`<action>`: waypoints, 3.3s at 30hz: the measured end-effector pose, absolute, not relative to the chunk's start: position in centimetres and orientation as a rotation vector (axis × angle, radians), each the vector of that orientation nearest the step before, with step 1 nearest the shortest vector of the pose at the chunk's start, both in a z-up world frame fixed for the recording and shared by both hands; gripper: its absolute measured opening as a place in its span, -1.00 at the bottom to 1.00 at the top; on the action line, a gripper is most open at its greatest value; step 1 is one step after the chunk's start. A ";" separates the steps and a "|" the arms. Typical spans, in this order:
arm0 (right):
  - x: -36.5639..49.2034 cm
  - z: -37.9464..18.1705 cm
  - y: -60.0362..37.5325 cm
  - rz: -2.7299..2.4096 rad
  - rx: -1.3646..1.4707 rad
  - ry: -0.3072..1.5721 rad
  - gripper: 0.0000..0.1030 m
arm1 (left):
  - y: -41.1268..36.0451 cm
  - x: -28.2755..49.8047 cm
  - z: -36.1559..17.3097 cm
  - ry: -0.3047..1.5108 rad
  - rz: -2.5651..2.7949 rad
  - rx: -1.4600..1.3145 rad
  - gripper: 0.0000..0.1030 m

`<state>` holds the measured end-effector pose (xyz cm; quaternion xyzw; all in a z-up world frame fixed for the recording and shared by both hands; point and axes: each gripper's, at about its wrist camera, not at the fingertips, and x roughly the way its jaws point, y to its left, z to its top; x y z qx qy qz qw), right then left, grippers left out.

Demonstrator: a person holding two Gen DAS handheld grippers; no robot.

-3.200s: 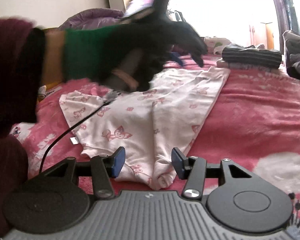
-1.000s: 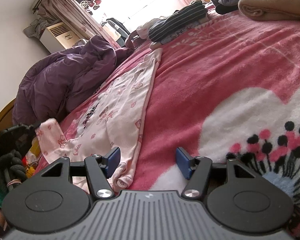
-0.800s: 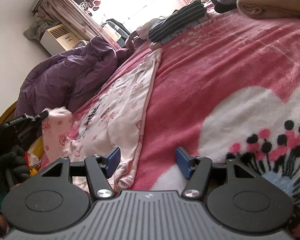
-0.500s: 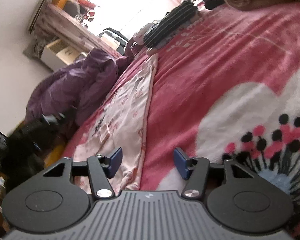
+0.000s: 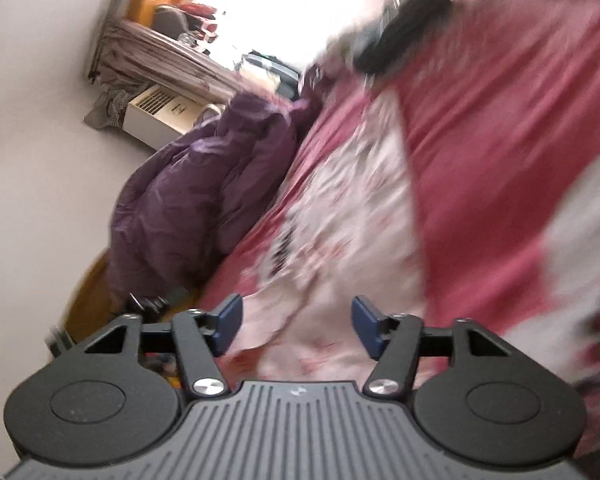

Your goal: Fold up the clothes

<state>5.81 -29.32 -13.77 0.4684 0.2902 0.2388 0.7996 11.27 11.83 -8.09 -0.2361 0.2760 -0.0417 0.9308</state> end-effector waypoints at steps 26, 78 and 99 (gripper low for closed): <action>15.5 -16.8 -18.6 0.266 1.155 0.717 0.27 | 17.0 12.2 -8.6 0.464 -0.171 -0.725 0.98; 15.3 -4.7 -23.1 0.299 0.773 0.398 -0.81 | 12.4 12.1 -9.9 0.629 -0.258 -0.374 0.41; 6.8 -4.5 -32.5 0.260 0.814 0.318 -0.81 | 4.4 12.3 -12.5 0.687 -0.306 -0.011 0.37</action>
